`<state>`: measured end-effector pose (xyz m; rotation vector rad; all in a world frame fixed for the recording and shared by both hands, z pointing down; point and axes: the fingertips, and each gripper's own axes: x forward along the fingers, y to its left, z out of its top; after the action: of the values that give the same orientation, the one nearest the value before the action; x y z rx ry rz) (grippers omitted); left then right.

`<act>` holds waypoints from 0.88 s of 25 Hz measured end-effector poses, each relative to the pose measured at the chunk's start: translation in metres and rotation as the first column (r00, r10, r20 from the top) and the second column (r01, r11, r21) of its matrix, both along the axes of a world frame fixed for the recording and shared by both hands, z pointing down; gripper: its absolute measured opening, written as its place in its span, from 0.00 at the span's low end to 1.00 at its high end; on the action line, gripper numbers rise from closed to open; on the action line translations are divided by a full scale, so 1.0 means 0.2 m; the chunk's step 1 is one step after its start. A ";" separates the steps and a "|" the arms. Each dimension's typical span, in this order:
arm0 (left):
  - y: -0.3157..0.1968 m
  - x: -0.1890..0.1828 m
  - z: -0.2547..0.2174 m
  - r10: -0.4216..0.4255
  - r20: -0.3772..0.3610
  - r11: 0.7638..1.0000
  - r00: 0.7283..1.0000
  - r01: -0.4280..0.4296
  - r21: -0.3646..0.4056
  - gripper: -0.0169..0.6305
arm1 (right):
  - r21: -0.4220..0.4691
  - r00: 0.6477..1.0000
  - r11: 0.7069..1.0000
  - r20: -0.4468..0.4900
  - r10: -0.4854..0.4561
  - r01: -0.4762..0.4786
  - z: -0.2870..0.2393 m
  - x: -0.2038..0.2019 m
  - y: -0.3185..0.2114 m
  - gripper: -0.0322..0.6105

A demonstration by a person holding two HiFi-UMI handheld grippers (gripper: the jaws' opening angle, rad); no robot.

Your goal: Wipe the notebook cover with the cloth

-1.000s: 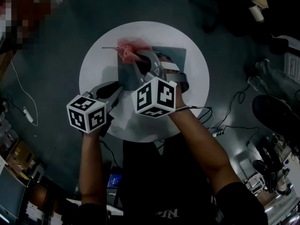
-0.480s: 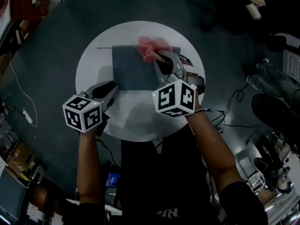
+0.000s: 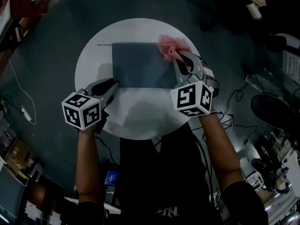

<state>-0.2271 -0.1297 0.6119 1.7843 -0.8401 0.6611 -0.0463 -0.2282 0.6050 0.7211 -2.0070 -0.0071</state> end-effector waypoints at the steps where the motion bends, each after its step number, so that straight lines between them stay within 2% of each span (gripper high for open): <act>1: 0.00 0.00 0.00 0.001 0.001 1.000 1.000 -0.001 0.001 0.14 | -0.004 1.000 1.000 -0.013 0.011 -0.011 0.00 0.03 0.00 0.06; 5: 0.00 0.01 0.01 0.004 0.009 1.000 1.000 -0.004 0.008 0.14 | -0.021 0.996 0.997 -0.041 0.077 -0.078 0.00 0.13 0.01 0.06; 8: 0.00 0.00 0.00 0.004 0.002 1.000 1.000 -0.004 0.015 0.14 | 0.004 0.996 0.996 0.027 0.088 -0.088 -0.09 0.08 0.03 0.06; 15: 0.00 -0.01 0.00 -0.001 0.007 1.000 1.000 0.000 0.029 0.14 | 0.056 0.976 0.998 0.215 -0.017 0.005 -0.28 -0.37 0.12 0.06; 22: 0.00 -0.01 0.00 0.000 0.013 0.999 1.000 0.000 0.043 0.14 | 0.043 0.952 0.989 0.268 -0.149 0.143 -0.21 -0.85 0.18 0.06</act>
<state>-0.2297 -0.1288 0.6122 1.8199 -0.8686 0.6598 -0.2166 -0.1917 0.5623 0.6120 -2.3227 -0.0191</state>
